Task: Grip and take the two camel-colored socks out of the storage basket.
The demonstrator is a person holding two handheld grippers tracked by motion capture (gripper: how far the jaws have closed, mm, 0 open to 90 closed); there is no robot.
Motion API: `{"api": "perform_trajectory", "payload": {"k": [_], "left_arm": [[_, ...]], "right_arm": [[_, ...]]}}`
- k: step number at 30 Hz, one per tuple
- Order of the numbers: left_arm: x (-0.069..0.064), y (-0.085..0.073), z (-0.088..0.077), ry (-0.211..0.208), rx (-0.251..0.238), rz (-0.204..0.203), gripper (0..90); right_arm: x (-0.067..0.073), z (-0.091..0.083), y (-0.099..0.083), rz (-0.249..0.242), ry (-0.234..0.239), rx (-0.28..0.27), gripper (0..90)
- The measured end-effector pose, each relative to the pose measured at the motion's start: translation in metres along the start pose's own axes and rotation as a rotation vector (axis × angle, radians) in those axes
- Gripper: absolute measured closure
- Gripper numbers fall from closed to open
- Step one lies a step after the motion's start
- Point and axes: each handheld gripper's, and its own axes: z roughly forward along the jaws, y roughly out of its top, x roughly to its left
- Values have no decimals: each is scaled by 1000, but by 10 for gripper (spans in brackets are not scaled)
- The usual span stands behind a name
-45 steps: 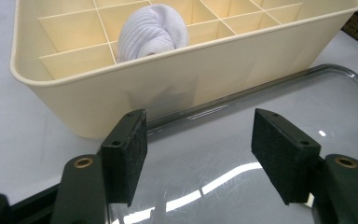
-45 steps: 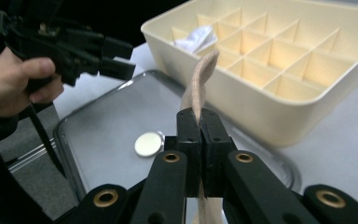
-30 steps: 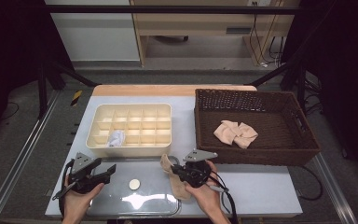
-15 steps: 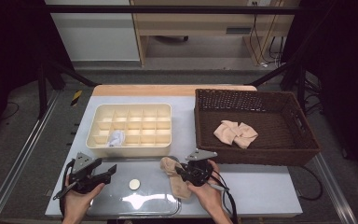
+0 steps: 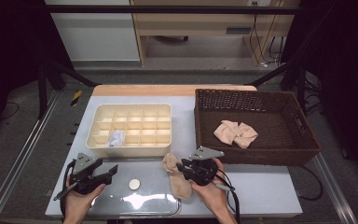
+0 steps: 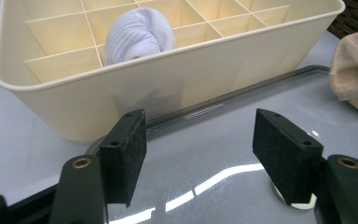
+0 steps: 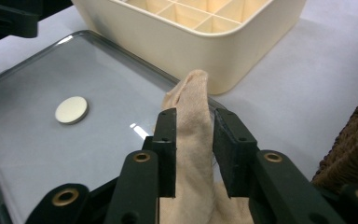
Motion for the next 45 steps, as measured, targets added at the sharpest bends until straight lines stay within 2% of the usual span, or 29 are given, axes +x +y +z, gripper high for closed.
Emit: {"api": "perform_trajectory", "payload": {"k": [7,10,14,19,24,30,35,39,45], "left_arm": [[-3,1,-3,1,-6,-6,356],[-5,1,-3,1,-8,-12,362],[-8,2,-6,-9,-21,-17,363],[-14,2,-7,-15,-21,-11,363],[-16,1,-7,-18,-20,-9,363],[-17,1,-7,-21,-17,-8,363],[-18,2,-6,-23,-17,-6,364],[-18,2,-6,-23,-17,-6,364],[-18,2,-5,-23,-12,-5,364]], "right_arm": [[8,-10,-3,-37,40,-2,735],[13,-11,-7,-43,66,20,734],[18,-9,-18,-39,103,64,710],[25,-6,-33,-33,135,87,648],[29,2,-45,-36,145,125,642],[33,9,-48,-52,164,159,743],[33,13,-48,-58,162,165,890],[33,15,-46,-52,159,182,900],[41,15,-36,-57,191,144,900]]}}
